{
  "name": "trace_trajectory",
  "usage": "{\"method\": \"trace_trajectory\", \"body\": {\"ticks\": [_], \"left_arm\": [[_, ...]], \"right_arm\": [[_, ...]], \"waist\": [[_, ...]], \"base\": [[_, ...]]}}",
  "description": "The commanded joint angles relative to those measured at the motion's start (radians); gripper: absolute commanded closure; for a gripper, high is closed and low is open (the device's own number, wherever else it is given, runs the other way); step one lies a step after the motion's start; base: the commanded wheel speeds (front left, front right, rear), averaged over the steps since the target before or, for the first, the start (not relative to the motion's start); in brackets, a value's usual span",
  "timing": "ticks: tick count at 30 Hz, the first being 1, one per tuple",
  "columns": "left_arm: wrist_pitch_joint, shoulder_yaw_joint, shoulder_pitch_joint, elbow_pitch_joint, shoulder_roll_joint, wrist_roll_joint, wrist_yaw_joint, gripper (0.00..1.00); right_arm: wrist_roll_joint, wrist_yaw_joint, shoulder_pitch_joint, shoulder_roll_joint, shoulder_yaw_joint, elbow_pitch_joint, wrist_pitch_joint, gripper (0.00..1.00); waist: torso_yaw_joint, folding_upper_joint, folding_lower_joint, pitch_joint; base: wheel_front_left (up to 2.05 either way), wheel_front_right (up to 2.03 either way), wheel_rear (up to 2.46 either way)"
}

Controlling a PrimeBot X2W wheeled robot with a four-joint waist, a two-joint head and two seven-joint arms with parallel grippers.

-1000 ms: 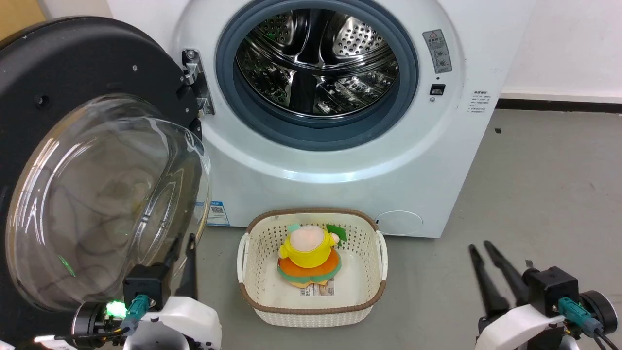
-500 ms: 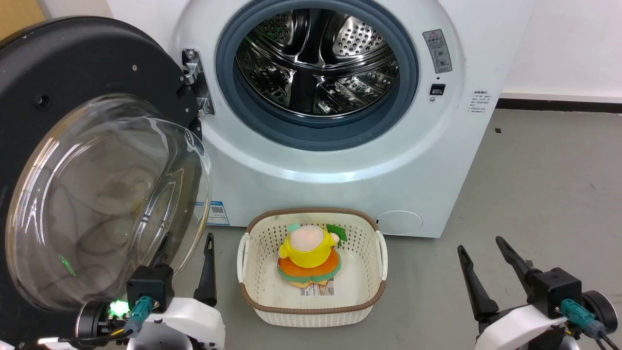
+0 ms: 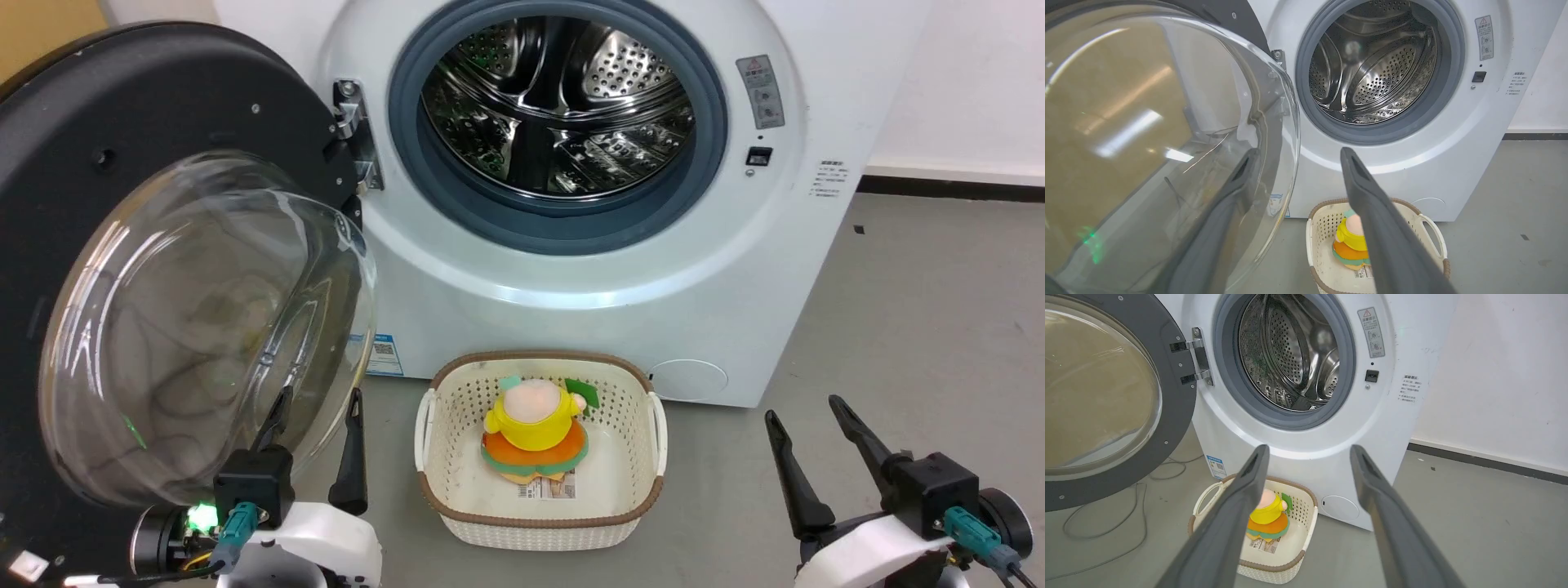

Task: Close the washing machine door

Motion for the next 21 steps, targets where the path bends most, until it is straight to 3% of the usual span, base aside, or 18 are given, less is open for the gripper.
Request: {"method": "trace_trajectory", "body": {"ticks": [1,21], "left_arm": [[-0.013,-0.004,0.009,0.002,0.0,-0.005,0.006,0.0],[-0.053,-0.009,0.023,0.0,0.0,-0.012,0.013,0.0]], "right_arm": [[0.01,0.0,0.013,0.0,0.004,-0.002,-0.013,0.0],[0.029,0.0,0.026,-0.008,0.027,-0.002,-0.052,0.0]], "waist": [[0.01,0.0,0.0,-0.002],[0.119,0.0,0.0,-0.013]], "base": [[0.0,0.0,0.0],[0.0,0.0,0.0]]}}
